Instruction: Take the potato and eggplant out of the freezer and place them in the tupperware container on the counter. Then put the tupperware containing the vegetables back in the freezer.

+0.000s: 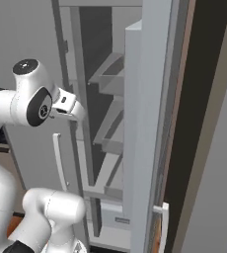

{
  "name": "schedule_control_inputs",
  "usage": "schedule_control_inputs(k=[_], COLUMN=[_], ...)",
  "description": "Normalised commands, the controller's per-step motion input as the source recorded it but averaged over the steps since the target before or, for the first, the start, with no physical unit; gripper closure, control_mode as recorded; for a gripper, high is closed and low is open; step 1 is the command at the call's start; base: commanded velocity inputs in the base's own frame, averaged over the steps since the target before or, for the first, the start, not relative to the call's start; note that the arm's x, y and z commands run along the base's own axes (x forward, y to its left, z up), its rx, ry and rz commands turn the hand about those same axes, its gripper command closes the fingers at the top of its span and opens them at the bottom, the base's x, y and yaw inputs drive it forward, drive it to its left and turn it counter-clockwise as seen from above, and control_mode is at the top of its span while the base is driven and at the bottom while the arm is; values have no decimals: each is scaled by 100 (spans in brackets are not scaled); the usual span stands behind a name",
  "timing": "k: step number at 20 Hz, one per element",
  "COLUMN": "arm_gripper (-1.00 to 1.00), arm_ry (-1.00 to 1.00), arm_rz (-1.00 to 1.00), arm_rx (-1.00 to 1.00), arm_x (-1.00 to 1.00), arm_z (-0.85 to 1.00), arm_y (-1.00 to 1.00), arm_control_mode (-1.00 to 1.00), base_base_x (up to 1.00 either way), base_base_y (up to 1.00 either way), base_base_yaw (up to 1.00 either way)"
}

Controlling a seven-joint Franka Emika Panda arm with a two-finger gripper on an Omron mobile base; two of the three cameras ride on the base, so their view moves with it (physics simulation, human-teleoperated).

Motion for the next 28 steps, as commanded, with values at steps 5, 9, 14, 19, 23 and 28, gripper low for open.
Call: schedule_control_inputs(k=[5, 9, 14, 19, 23, 28], arm_gripper=[-100, -100, -100, -100, -100, -100], arm_ry=[0, 0, 0, 0, 0, 0], arm_rz=[0, 0, 0, 0, 0, 0], arm_rx=[0, 0, 0, 0, 0, 0], arm_x=[0, 0, 0, 0, 0, 0], arm_z=[0, 0, 0, 0, 0, 0], arm_y=[0, 0, 0, 0, 0, 0], arm_control_mode=[100, 100, 100, 100, 100, -100], base_base_x=[24, 24, 39, 49, 14, 0], base_base_y=[-33, -19, -10, -10, -2, 0], base_base_yaw=[0, 0, 0, 0, 0, 0])
